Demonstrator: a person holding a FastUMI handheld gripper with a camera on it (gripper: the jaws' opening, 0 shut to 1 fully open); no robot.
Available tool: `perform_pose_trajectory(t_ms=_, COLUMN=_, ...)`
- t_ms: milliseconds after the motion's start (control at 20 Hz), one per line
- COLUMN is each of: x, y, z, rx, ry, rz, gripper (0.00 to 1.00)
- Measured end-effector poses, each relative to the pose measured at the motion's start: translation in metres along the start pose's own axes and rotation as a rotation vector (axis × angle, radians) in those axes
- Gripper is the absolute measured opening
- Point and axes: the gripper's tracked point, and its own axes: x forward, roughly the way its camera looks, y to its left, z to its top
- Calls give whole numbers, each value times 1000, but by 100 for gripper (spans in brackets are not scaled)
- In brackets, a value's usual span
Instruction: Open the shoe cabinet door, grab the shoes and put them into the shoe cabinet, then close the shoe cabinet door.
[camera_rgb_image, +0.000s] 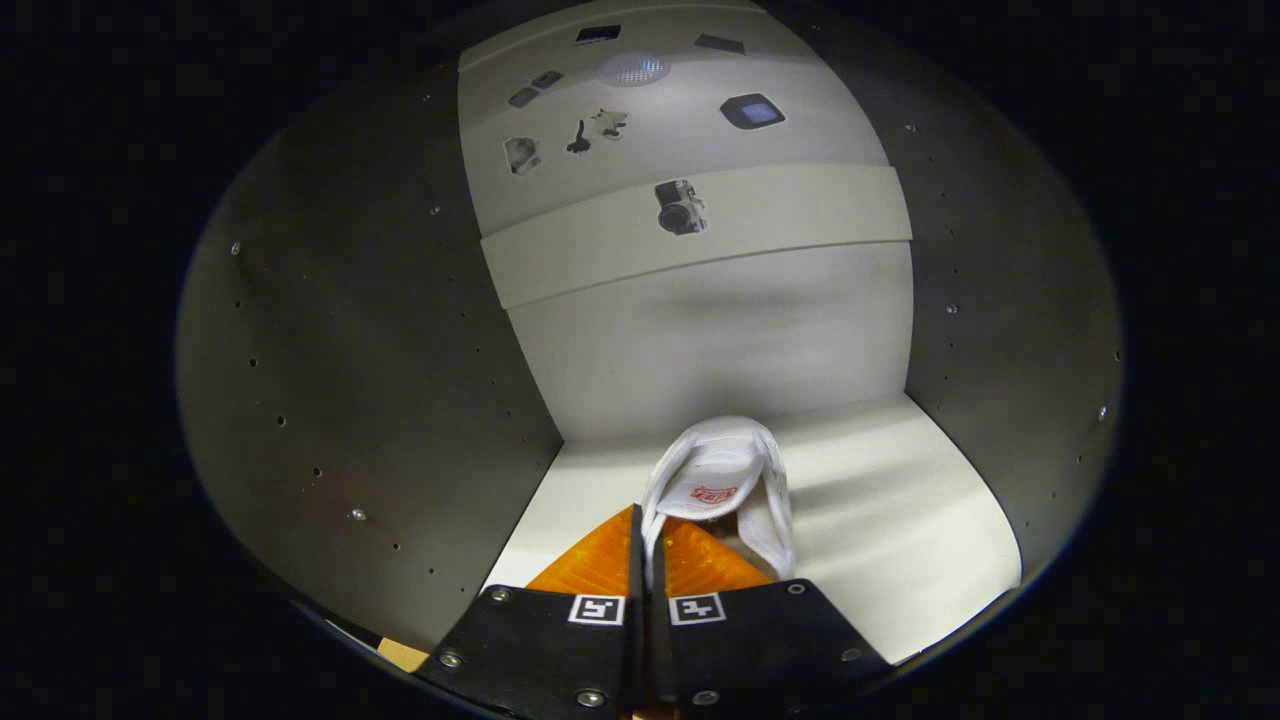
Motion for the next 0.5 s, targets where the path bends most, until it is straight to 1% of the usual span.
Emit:
perform_pose_trajectory(t_ms=150, x=1, y=-2, z=1, rx=-21, ry=0, rz=-8, gripper=6)
perform_pose_trajectory(t_ms=250, x=3, y=-2, z=1, rx=-11, ry=5, rz=-12, gripper=12)
perform_pose_trajectory(t_ms=350, x=-2, y=4, z=2, rx=8, ry=1, rz=-2, gripper=20)
perform_pose_trajectory(t_ms=400, x=-7, y=5, z=2, rx=11, ry=-2, rz=1, gripper=29)
perform_pose_trajectory(t_ms=450, x=-11, y=4, z=3, rx=7, ry=-8, rz=-3, gripper=33)
perform_pose_trajectory(t_ms=500, x=-17, y=6, z=4, rx=7, ry=-15, rz=-3, gripper=42)
